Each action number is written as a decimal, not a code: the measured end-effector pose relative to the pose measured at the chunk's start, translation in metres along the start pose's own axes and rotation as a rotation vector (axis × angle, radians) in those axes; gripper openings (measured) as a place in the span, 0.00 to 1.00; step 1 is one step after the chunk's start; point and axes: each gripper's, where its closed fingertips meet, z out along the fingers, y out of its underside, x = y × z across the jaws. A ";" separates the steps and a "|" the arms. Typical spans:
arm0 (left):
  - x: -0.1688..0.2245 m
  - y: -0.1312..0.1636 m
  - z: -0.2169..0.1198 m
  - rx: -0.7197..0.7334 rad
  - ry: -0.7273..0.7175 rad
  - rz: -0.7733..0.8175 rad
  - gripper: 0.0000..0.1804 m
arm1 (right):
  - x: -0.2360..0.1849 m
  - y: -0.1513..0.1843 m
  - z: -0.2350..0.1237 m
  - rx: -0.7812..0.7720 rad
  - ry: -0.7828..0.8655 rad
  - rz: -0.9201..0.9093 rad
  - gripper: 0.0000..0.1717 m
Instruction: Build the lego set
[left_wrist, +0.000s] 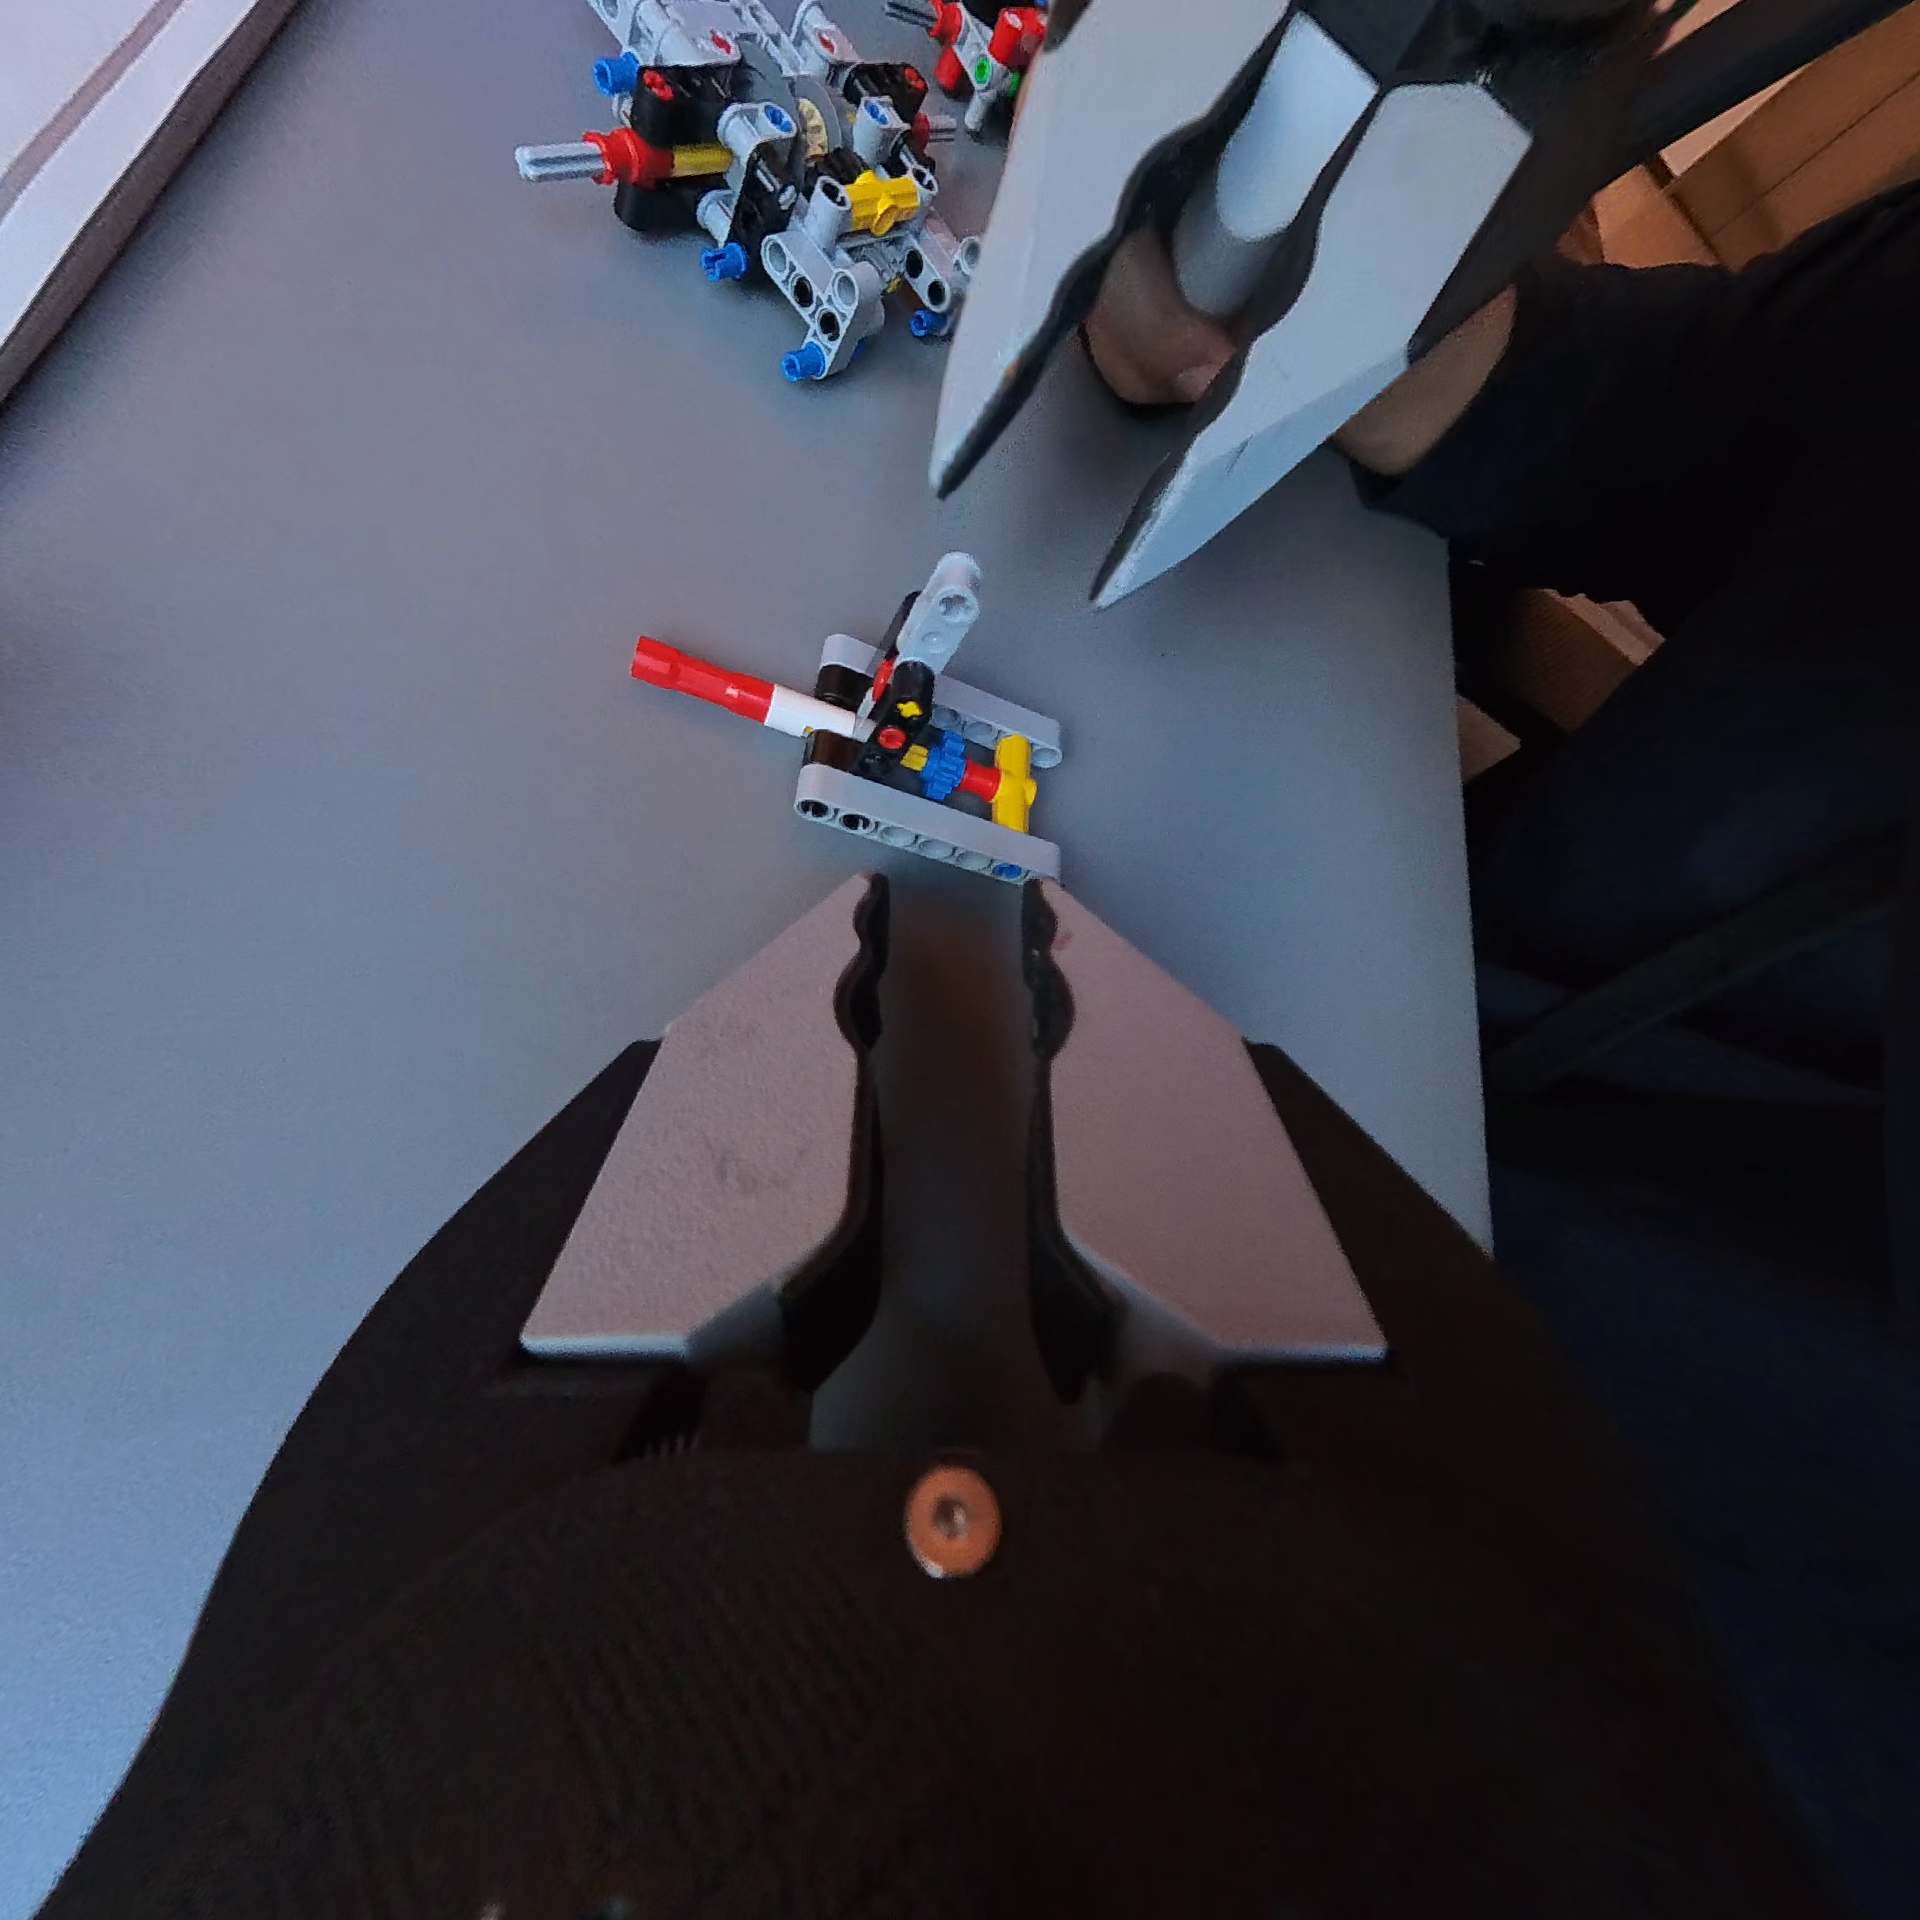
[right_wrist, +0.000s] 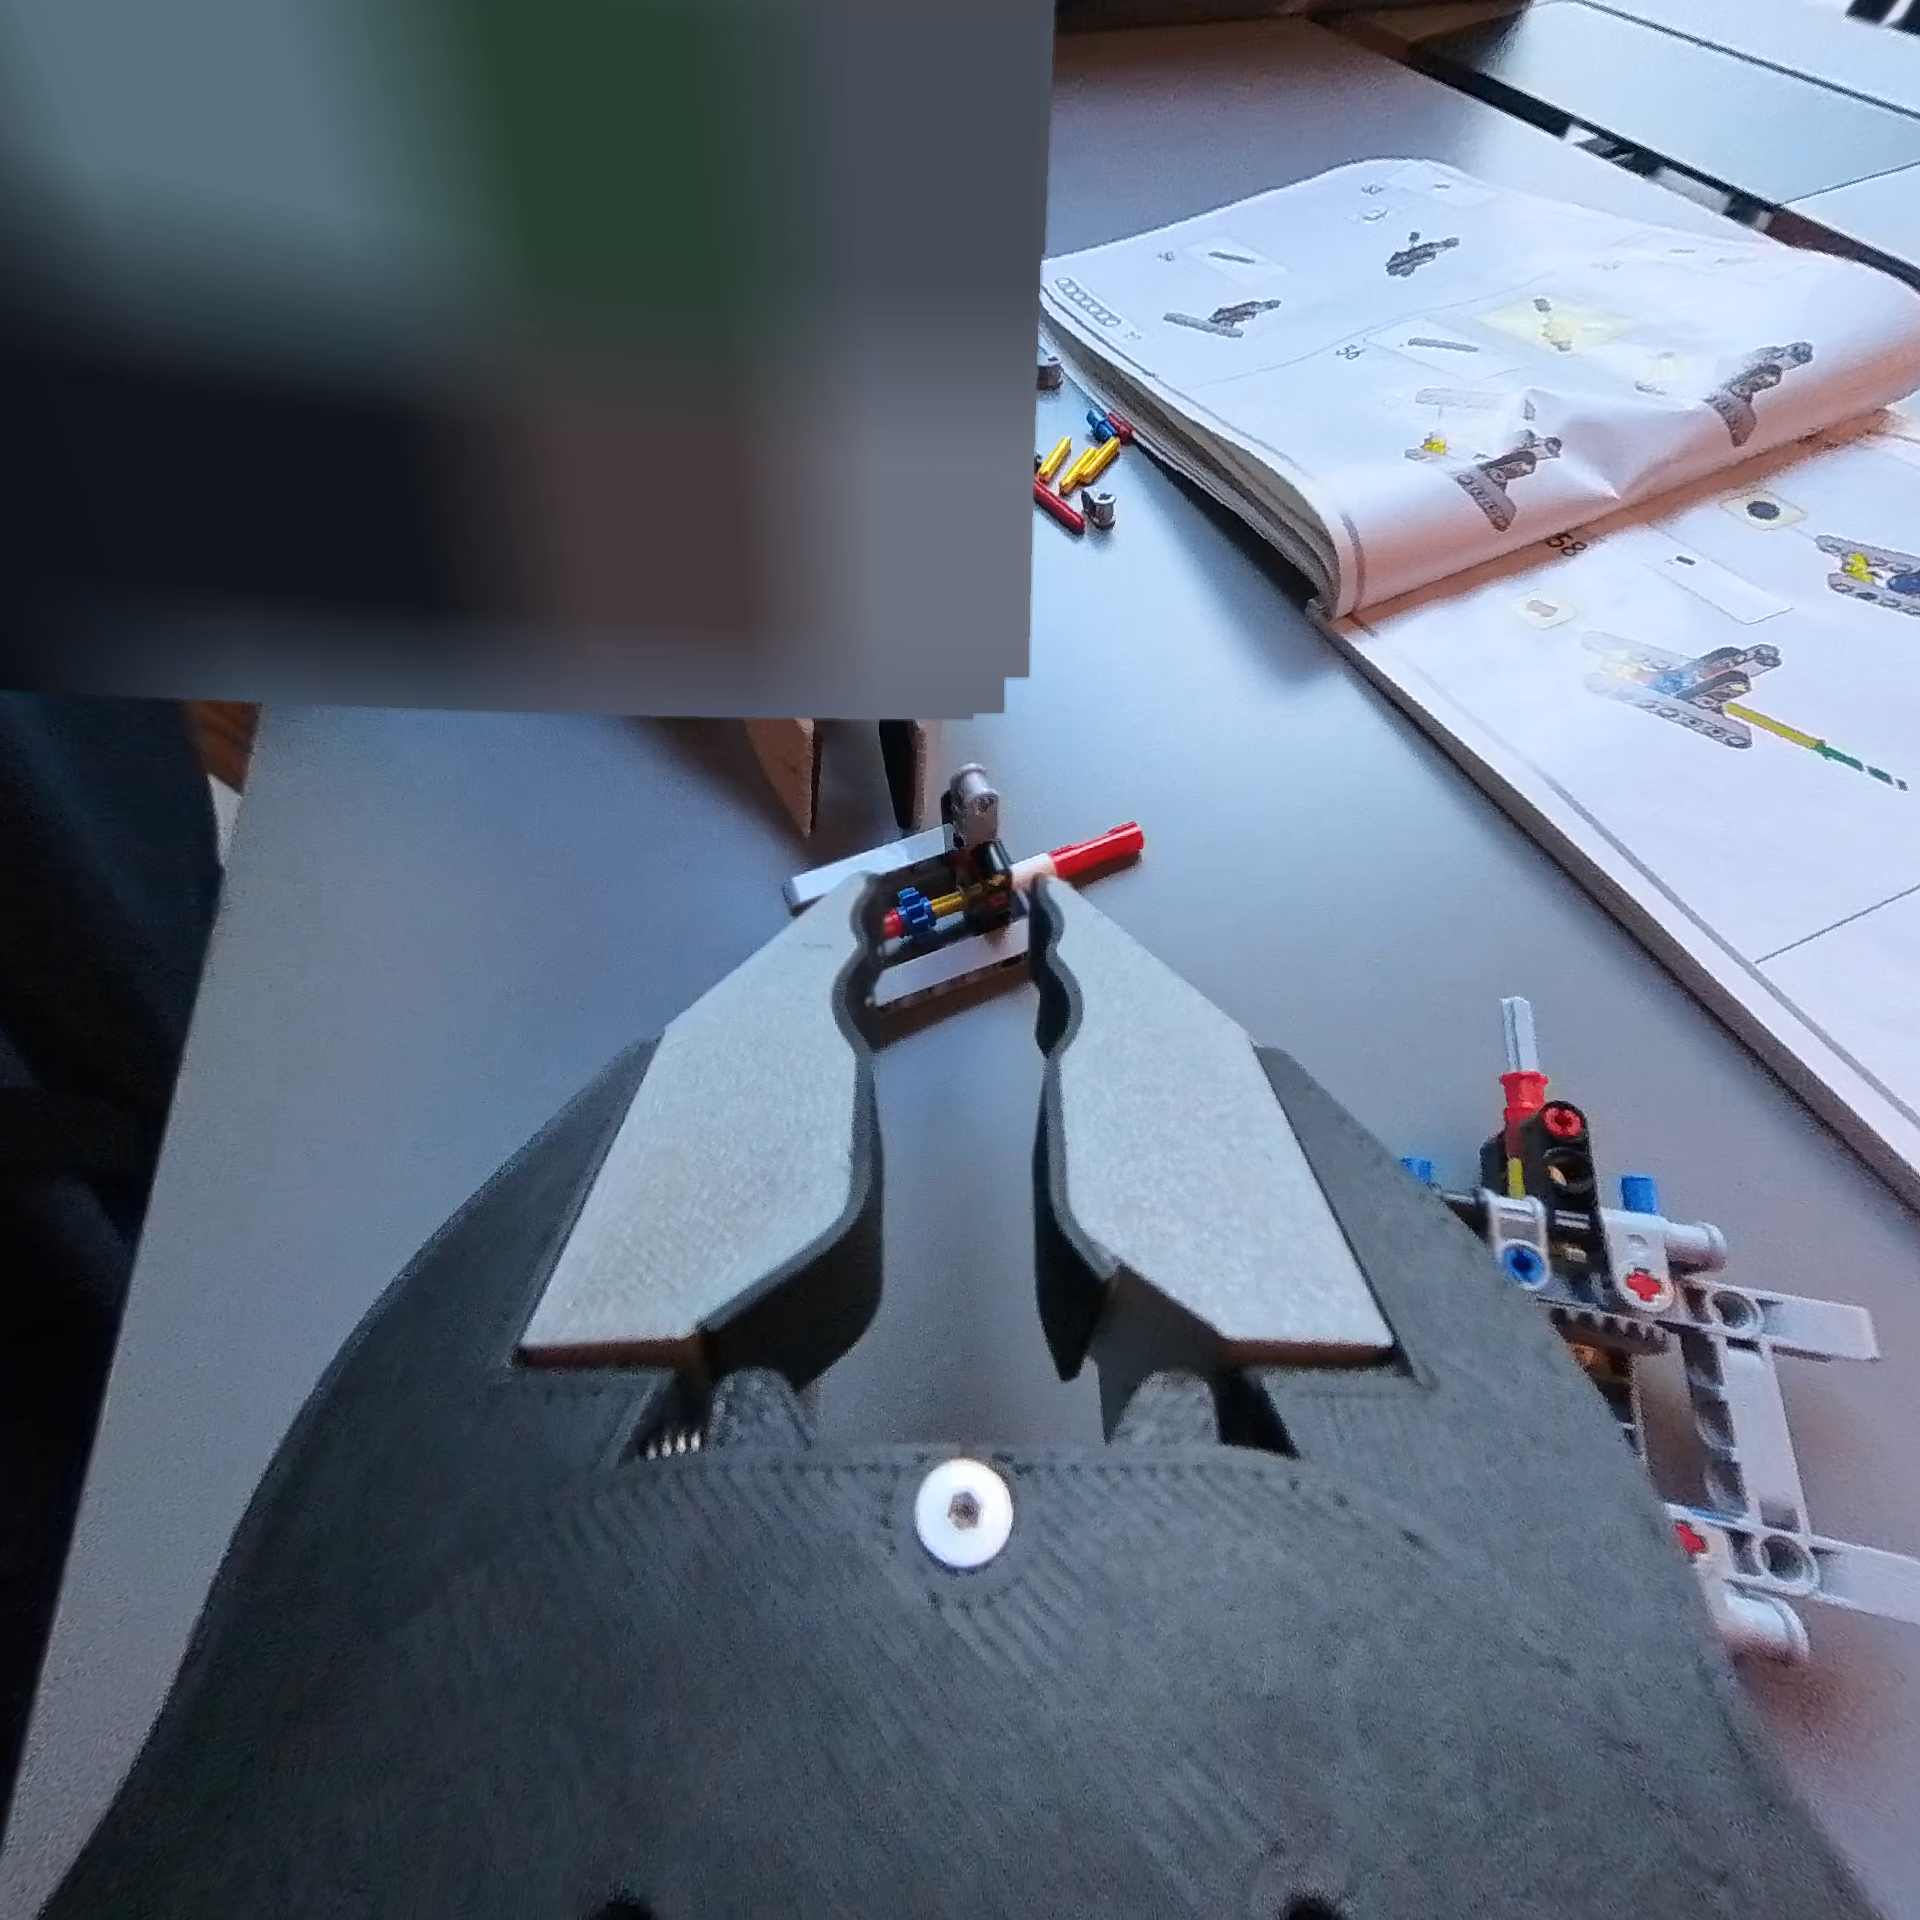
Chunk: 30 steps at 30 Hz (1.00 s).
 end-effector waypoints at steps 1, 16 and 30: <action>0.000 0.000 0.000 -0.002 -0.007 0.007 0.12 | 0.000 -0.001 -0.001 0.005 -0.006 0.010 0.15; 0.000 0.002 0.002 -0.023 -0.025 0.035 0.09 | 0.005 0.002 0.000 -0.015 -0.010 -0.002 0.25; 0.000 -0.001 0.005 -0.035 -0.104 0.200 0.29 | 0.000 0.036 0.021 -0.264 0.007 -0.265 0.40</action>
